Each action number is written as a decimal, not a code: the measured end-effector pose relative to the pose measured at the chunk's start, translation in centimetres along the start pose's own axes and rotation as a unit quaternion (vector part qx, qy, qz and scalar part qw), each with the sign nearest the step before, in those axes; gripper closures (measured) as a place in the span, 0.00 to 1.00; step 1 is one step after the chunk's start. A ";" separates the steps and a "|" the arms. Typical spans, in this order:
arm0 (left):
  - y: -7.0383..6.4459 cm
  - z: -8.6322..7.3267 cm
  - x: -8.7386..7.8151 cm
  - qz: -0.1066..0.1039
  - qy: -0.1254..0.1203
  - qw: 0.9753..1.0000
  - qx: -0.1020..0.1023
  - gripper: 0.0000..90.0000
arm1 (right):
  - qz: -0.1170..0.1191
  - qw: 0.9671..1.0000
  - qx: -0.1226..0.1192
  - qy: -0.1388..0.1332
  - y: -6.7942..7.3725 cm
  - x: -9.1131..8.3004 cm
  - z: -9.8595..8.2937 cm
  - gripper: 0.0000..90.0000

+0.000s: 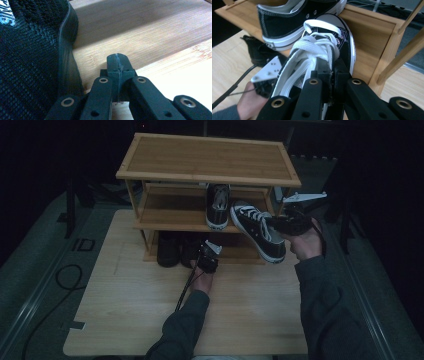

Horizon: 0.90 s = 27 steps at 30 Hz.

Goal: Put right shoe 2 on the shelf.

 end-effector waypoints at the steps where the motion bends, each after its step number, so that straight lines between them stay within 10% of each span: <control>1: 0.0 0.0 0.0 0.000 0.000 1.000 0.000 1.00 | 0.000 1.000 0.003 -0.001 0.0 0.2 0.1 0.97; 27: 0.0 0.0 0.0 -0.001 0.000 1.000 0.000 1.00 | -0.054 0.997 0.050 -0.024 -0.1 3.6 1.7 0.97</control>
Point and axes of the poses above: each handheld gripper's, and its own axes: x roughly forward along the jaws, z roughly out of its top, y roughly to its left, the point moved 4 cm from there along x, roughly forward along the jaws, and after that the axes turned 2 degrees about -z, right-handed, at the moved point
